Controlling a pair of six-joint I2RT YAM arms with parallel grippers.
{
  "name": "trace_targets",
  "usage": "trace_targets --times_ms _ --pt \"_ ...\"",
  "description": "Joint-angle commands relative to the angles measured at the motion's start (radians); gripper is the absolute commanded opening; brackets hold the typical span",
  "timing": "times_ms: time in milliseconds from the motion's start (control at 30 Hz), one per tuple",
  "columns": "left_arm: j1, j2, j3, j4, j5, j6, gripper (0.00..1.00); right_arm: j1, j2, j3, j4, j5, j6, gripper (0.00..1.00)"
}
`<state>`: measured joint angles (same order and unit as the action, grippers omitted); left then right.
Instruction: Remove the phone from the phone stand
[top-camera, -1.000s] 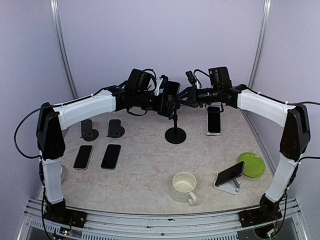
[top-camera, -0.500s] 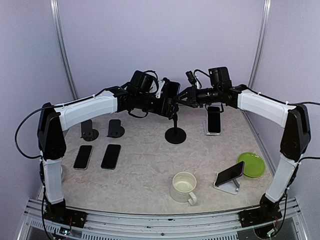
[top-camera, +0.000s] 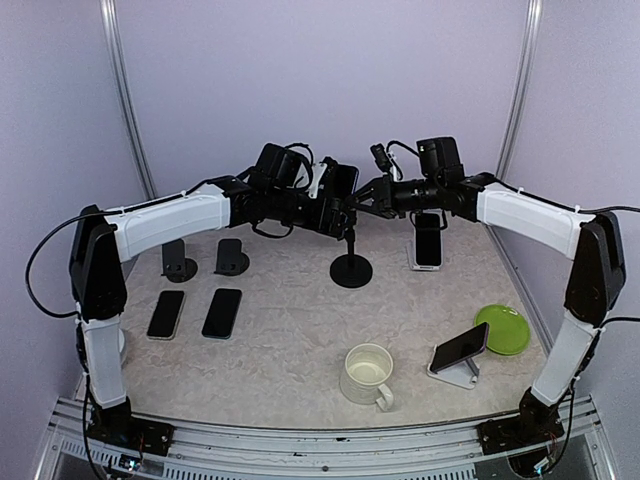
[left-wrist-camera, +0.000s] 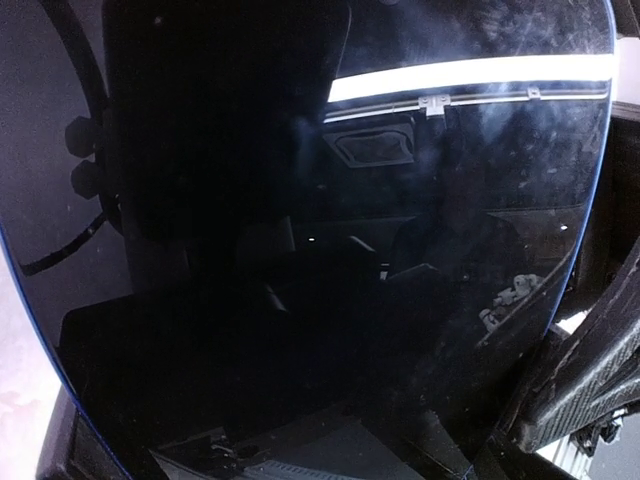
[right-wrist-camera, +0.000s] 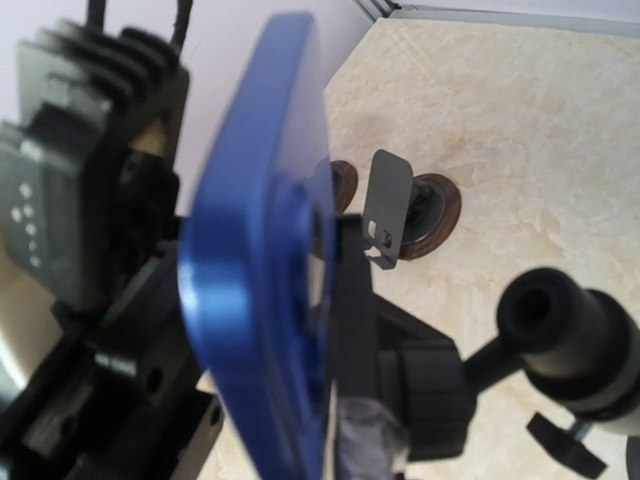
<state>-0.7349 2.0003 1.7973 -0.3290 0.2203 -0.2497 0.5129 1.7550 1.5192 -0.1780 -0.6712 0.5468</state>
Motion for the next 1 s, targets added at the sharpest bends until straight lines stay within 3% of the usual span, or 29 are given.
trace_targets --times_ms 0,233,400,533,967 --pt "0.159 -0.042 -0.043 -0.036 -0.168 -0.043 0.47 -0.016 -0.095 -0.035 -0.096 -0.085 -0.003 0.0" --pt "0.18 -0.049 -0.052 -0.032 -0.125 -0.034 0.41 -0.041 -0.104 -0.044 -0.103 -0.093 -0.009 0.0" --pt "0.148 -0.08 -0.103 0.111 0.107 -0.061 0.39 -0.041 -0.084 -0.035 -0.087 -0.096 0.001 0.0" --pt "0.093 -0.089 -0.099 0.171 0.208 -0.052 0.38 -0.041 -0.077 -0.037 -0.071 -0.091 0.008 0.0" --pt "-0.003 -0.179 -0.171 0.265 0.296 -0.058 0.36 -0.04 -0.061 -0.042 -0.04 -0.07 0.031 0.0"
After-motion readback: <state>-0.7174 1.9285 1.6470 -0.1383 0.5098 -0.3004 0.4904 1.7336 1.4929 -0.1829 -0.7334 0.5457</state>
